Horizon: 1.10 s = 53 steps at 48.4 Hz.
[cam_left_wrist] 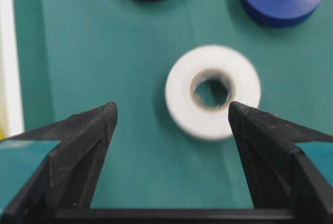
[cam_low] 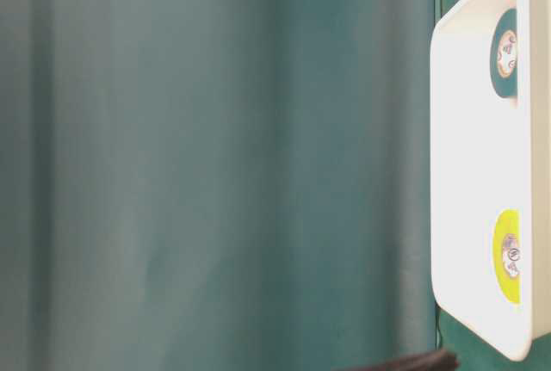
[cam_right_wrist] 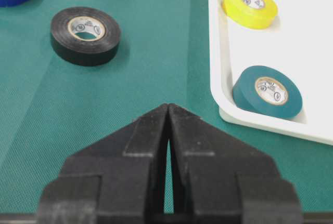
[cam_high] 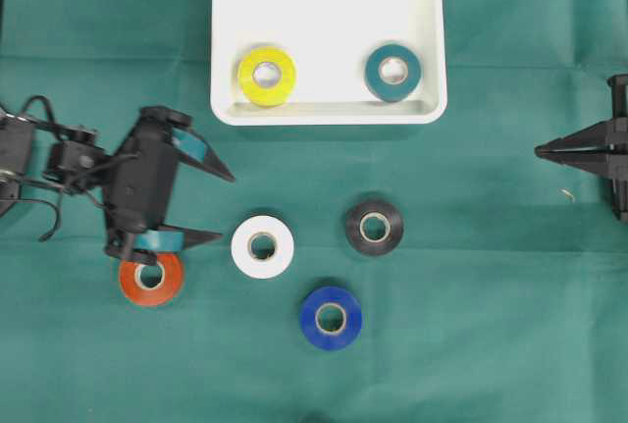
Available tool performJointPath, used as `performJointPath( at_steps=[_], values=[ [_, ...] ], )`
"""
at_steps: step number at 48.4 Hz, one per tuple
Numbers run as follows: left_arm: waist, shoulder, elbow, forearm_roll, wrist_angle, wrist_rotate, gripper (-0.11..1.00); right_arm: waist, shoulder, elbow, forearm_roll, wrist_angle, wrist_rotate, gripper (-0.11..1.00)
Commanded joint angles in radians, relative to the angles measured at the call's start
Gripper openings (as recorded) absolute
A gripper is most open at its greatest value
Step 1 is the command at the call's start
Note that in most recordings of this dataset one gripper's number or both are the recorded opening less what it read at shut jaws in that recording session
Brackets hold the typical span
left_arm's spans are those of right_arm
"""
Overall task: Put the tape into the white case with the left arm.
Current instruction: 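Move the left gripper over the blue tape roll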
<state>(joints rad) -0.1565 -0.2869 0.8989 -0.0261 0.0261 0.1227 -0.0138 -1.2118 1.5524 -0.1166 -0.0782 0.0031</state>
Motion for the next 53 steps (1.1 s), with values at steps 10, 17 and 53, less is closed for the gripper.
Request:
performJointPath(
  at_steps=[10,17,53],
  values=[
    [-0.020,0.144,-0.160,-0.003,-0.008,0.000,0.86,0.000,0.005,-0.008,-0.002,-0.011,0.002,-0.09],
    [-0.021,0.213,-0.224,-0.003,-0.003,0.000,0.86,0.000,0.005,-0.009,-0.002,-0.011,0.002,-0.09],
    [-0.078,0.405,-0.436,-0.003,0.052,-0.032,0.86,0.000,0.005,-0.003,0.000,-0.014,0.000,-0.09]
  ],
)
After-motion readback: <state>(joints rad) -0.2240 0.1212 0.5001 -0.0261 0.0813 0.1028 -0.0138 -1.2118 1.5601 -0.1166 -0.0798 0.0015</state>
